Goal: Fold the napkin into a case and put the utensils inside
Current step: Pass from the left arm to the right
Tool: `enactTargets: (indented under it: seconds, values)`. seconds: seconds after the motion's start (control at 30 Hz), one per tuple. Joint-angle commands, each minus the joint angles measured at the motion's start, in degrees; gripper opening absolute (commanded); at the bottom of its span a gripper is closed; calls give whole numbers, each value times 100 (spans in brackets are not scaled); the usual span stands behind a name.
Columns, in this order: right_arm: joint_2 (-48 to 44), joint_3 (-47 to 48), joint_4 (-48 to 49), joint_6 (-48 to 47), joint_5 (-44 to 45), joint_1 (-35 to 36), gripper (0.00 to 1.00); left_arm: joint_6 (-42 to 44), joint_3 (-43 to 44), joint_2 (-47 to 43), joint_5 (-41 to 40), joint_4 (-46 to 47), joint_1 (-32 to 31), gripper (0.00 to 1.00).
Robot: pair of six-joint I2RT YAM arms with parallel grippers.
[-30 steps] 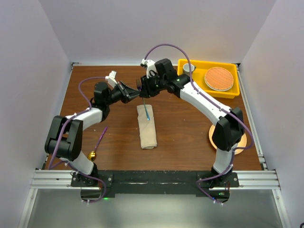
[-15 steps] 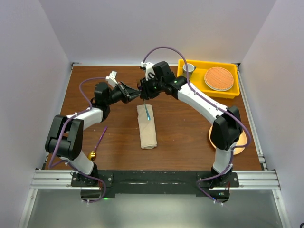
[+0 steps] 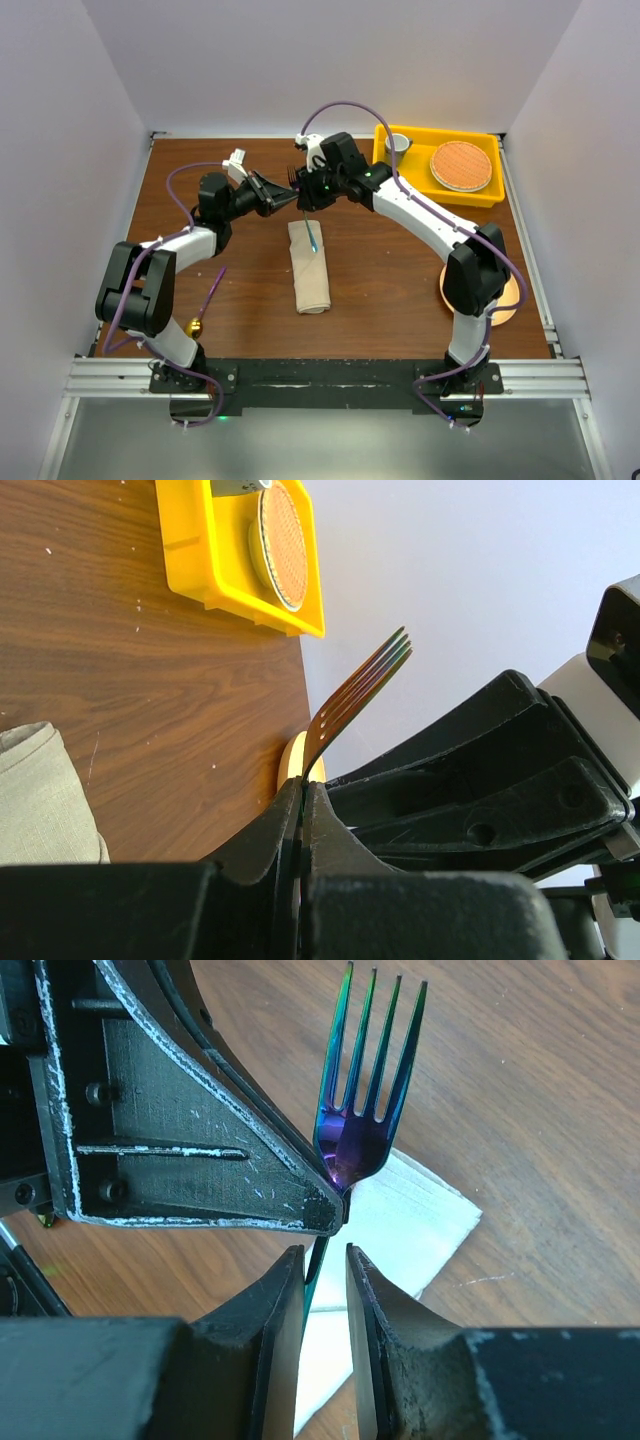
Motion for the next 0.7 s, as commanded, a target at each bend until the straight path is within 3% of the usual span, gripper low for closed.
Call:
enactTargets:
  seconds: [0.0, 0.13, 0.23, 0.27, 0.37, 0.4, 0.43, 0.5, 0.53, 0.67]
  values:
    - [-172, 145, 278, 78, 132, 24, 27, -94, 59, -84, 123, 298, -32, 0]
    - [-225, 136, 357, 105, 132, 15, 24, -112, 41, -92, 114, 307, -32, 0]
    - [-243, 93, 419, 131, 97, 23, 10, -112, 41, -92, 114, 298, -32, 0]
    - [-251, 84, 419, 140, 97, 24, 0, -120, 41, -92, 123, 298, -32, 0]
    - [-321, 5, 524, 210, 193, 15, 0, -42, 59, -101, 62, 141, -32, 0]
    - [-330, -30, 542, 236, 246, 23, 0, 2, 50, -119, 44, 79, -23, 8]
    - [-357, -48, 577, 263, 316, 24, 0, 55, 42, -136, 18, -35, -6, 32]
    - [-339, -40, 542, 386, 518, 15, 0, 265, -2, -241, -9, -158, 135, 48]
    - [-304, -39, 481, 438, 814, 23, 0, 353, -20, -294, -52, -437, 213, 70]
    - [-59, -75, 472, 781, 1300, 24, 0, 1099, -99, -706, -272, -1072, 793, 87]
